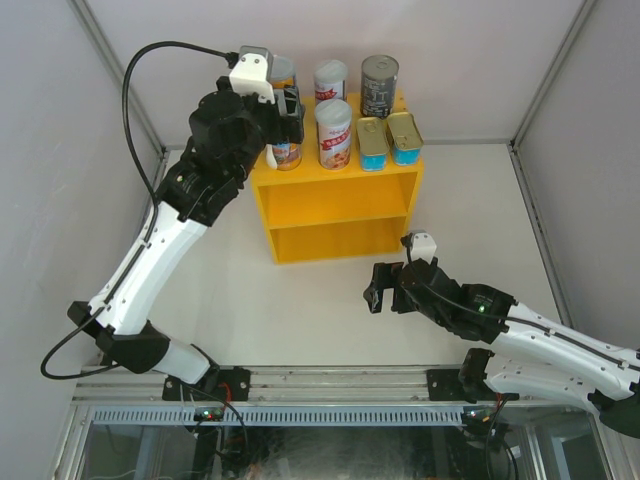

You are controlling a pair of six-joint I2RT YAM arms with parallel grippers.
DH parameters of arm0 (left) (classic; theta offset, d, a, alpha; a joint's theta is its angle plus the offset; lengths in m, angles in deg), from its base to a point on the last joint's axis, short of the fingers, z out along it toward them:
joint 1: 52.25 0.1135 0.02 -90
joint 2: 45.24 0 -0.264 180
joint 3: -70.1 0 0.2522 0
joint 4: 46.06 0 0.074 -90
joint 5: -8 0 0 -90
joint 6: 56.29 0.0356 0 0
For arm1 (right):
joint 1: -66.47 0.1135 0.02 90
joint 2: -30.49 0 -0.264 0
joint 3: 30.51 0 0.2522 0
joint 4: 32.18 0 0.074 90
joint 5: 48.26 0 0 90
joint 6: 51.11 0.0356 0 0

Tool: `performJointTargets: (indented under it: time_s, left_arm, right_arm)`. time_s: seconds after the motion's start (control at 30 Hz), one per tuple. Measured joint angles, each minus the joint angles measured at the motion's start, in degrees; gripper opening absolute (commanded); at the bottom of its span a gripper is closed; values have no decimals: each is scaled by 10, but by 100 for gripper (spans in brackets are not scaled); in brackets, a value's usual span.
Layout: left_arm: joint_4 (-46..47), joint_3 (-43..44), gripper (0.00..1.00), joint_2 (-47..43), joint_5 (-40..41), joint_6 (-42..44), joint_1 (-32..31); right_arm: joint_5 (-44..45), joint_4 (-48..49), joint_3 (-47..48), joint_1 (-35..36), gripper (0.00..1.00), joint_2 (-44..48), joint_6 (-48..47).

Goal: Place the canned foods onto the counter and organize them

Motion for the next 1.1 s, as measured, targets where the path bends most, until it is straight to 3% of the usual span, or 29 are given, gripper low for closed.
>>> performJointTargets:
  time_s: [0.83, 0.93, 1.1]
  left_arm:
    - [14, -5, 89, -82, 21, 0, -22]
    - [34, -41, 88, -127, 40, 0, -35]
    - [88, -174, 87, -253, 119, -7, -45]
  right_arm:
    - [5, -2, 0, 7, 99, 3, 2]
    - [17, -14, 0, 7, 100, 4, 2]
    - [68, -49, 7, 7, 100, 28, 15]
